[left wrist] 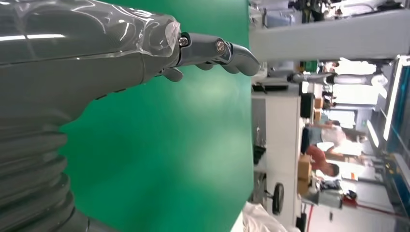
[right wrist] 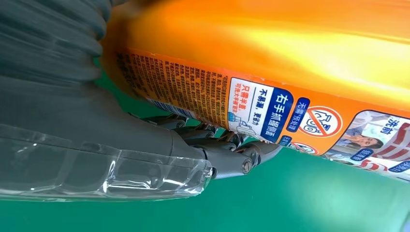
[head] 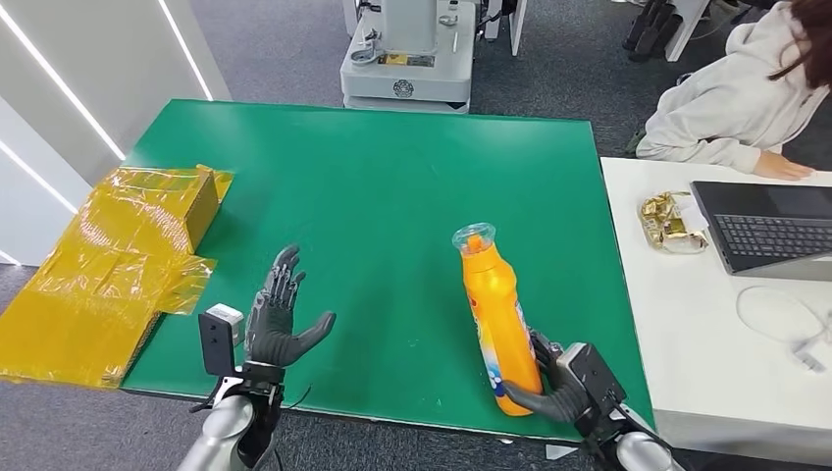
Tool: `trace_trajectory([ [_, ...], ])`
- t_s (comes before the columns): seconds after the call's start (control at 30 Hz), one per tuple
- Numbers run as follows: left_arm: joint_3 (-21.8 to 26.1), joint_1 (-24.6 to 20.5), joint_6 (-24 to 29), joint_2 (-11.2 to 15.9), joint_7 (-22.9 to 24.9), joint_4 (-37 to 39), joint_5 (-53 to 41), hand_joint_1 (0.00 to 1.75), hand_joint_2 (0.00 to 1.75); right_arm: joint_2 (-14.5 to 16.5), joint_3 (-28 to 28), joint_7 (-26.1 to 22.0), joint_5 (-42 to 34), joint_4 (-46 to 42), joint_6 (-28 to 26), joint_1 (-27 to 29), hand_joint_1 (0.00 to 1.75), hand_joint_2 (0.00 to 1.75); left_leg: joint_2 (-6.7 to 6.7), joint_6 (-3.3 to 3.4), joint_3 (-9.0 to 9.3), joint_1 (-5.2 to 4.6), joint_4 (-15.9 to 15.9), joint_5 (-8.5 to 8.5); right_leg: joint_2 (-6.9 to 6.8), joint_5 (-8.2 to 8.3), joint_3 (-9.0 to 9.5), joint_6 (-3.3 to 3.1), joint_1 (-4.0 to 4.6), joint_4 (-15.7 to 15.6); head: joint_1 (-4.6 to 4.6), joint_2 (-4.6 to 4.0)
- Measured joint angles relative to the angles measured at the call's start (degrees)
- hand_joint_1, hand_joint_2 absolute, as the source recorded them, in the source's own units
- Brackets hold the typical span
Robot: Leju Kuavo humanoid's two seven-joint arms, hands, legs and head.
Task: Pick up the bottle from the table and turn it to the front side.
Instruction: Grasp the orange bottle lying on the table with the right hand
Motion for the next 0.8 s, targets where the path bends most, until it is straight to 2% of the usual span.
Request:
trace_trajectory([
  [0.1,-1.6,-2.4,-3.5,0.2,1.8,0.2,2.1,0.0,1.75,1.6,-2.7,-1.2,4.5,-1.6,-2.3,1.7,1.75,1.75,0.02,0.01,0.0,0.0,0.0,0.04,0.0,0.01,-0.01,0.0,0.0,0.0,0.01,0.0],
  [0.23,-4.6,-8.7,-14.3,0.0,7.5,1.8,8.9,0.0,1.75,5.1,-6.0,-3.6,11.4,-2.0,-5.6,1.1,1.75,1.75,0.05,-0.01,0.01,-0.01,0.0,0.1,0.02,0.09,0.01,-0.05,-0.01,0.0,0.02,0.0],
  [0.33,-6.7,-13.8,-19.8,-0.4,10.4,4.2,12.9,0.0,1.75,8.0,-7.6,-4.7,14.0,-1.4,-6.2,-0.1,1.75,1.75,0.14,-0.05,0.05,-0.01,0.0,0.14,0.11,0.15,0.0,-0.07,-0.01,0.0,0.0,0.0],
  [0.53,-10.4,-22.1,-22.9,-1.7,13.7,8.8,16.7,0.0,1.75,11.5,-8.7,-5.5,16.4,0.9,-6.5,-4.0,1.75,1.75,0.13,-0.06,0.04,-0.01,0.1,0.17,0.11,0.16,-0.01,-0.06,-0.01,0.0,0.01,0.0],
  [0.7,-12.7,-26.7,-27.9,-2.8,18.2,13.0,24.4,0.0,1.75,12.3,-8.4,-6.1,17.9,3.6,-6.6,-7.4,1.75,1.75,0.12,-0.06,0.01,-0.02,0.1,0.17,0.11,0.16,-0.03,-0.05,-0.01,0.0,0.01,0.0],
  [0.8,-14.2,-29.4,-29.4,-3.6,19.1,15.8,27.1,0.0,1.75,12.5,-7.8,-6.4,18.0,5.6,-6.6,-9.2,1.75,1.75,0.11,-0.06,0.01,-0.02,0.1,0.16,0.1,0.16,-0.03,-0.05,-0.02,0.0,0.01,0.0],
])
